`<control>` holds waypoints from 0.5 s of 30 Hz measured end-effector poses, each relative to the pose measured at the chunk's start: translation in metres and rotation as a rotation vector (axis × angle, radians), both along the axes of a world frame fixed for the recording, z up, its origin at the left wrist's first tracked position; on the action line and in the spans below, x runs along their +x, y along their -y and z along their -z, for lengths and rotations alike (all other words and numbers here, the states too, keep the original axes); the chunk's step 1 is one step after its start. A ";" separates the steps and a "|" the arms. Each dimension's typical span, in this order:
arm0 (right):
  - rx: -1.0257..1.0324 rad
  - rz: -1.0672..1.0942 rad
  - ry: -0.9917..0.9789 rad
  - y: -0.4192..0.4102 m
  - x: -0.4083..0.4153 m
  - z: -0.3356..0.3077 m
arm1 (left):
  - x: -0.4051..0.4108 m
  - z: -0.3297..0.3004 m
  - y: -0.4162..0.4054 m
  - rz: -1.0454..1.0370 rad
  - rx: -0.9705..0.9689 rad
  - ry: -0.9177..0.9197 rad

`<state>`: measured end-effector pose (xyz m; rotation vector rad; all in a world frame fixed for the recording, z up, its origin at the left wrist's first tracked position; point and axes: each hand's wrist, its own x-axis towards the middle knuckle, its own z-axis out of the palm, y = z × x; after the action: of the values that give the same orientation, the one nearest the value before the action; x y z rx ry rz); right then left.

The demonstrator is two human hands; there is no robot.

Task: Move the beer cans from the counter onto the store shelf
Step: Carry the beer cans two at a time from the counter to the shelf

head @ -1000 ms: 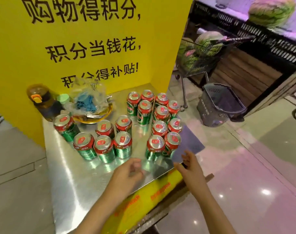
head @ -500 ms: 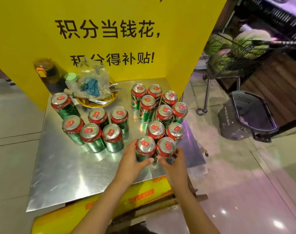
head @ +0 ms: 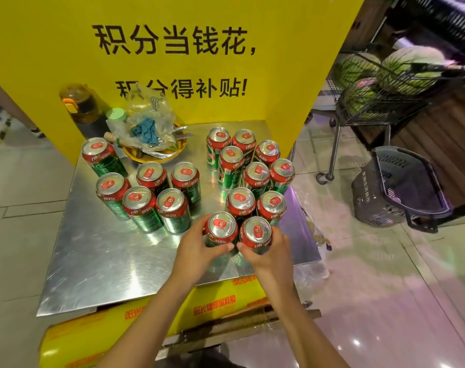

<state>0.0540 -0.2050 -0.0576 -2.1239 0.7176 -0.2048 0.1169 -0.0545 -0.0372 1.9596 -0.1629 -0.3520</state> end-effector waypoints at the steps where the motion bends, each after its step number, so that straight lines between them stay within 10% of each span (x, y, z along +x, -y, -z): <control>1: 0.007 0.005 0.015 0.000 0.000 -0.002 | -0.003 -0.003 -0.001 -0.017 -0.011 0.002; 15: 0.345 -0.070 0.167 -0.020 -0.012 -0.035 | -0.035 -0.031 -0.044 -0.170 -0.095 -0.030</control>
<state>0.0421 -0.1848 -0.0228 -1.7761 0.5364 -0.2019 0.0823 -0.0108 -0.0058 1.8583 0.0062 -0.2575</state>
